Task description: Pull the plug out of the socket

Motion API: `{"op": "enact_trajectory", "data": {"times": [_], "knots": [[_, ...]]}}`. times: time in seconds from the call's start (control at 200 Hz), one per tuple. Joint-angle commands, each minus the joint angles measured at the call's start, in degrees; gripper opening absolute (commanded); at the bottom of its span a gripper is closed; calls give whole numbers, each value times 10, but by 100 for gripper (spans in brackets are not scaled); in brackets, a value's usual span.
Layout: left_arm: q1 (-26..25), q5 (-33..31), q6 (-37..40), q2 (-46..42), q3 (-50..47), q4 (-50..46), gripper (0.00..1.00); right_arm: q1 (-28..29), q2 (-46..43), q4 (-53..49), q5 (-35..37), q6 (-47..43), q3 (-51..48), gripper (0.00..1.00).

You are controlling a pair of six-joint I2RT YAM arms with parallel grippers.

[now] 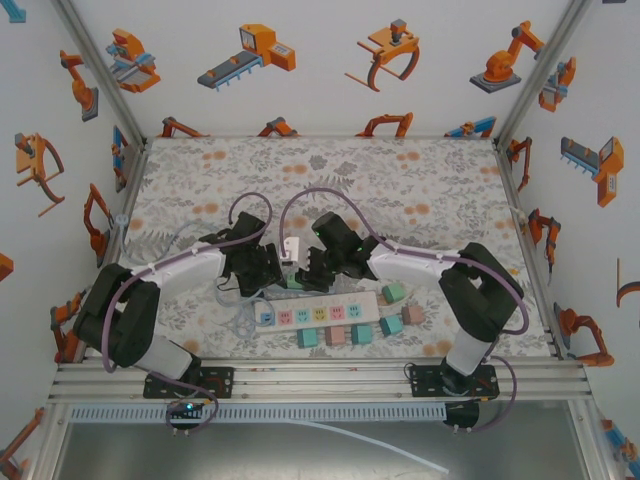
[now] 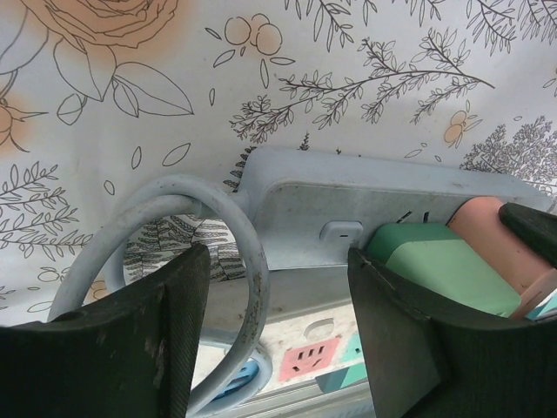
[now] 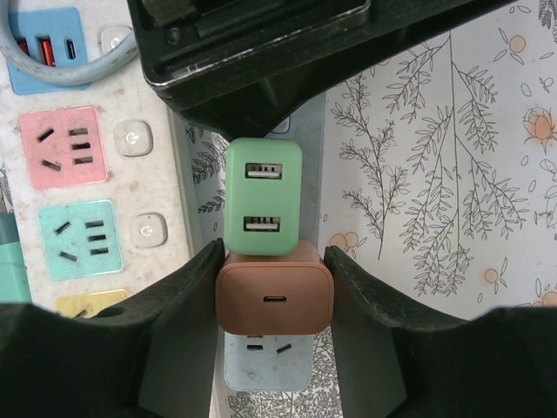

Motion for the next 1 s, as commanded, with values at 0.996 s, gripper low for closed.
{"op": "enact_trajectory", "data": {"times": [0.996], "knots": [[-9,-96,-26,138,-45,40,60,10,-40,-13,42,28,70,1]]}}
